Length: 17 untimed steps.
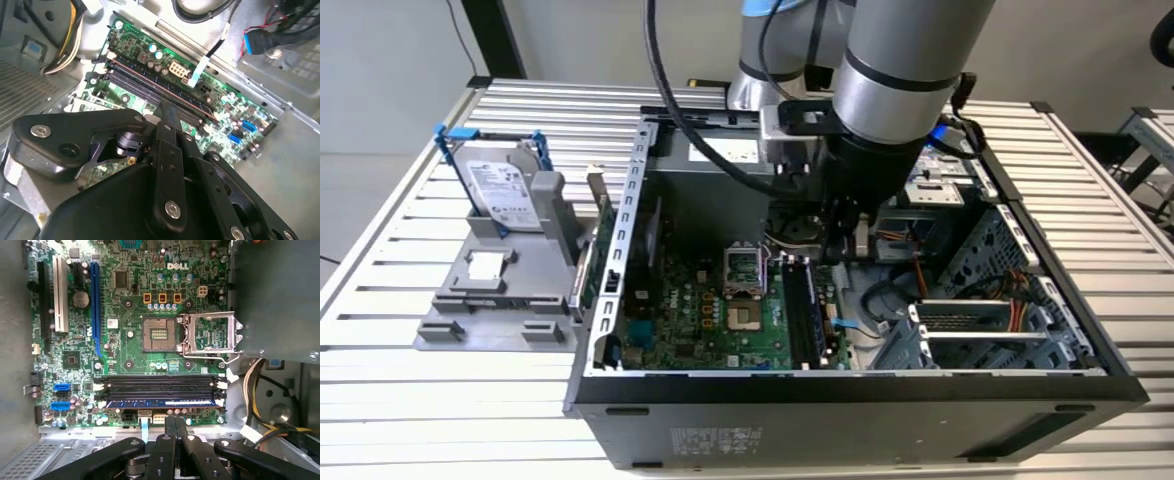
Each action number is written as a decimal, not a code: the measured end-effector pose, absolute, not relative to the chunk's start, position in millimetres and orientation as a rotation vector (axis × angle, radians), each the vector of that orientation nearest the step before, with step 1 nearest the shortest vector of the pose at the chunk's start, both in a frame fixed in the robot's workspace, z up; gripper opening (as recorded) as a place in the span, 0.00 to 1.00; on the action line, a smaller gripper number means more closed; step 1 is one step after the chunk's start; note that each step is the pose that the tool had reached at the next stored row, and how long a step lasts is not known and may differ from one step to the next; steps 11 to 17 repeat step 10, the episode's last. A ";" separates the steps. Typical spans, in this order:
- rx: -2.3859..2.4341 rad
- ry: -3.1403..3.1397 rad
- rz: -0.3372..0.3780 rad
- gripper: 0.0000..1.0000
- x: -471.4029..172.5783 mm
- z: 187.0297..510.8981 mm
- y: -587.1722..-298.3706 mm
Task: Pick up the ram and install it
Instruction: 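Press down the ram until it locks into place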
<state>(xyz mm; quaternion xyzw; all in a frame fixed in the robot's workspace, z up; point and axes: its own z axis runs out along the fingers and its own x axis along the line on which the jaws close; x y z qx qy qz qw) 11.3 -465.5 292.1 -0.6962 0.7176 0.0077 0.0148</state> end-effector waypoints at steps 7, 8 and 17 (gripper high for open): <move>-2.167 2.233 0.024 0.00 11.3 299.6 -465.5; -2.167 2.233 0.024 0.00 11.3 299.8 -465.5; -2.167 2.233 0.024 0.00 11.3 300.2 -465.5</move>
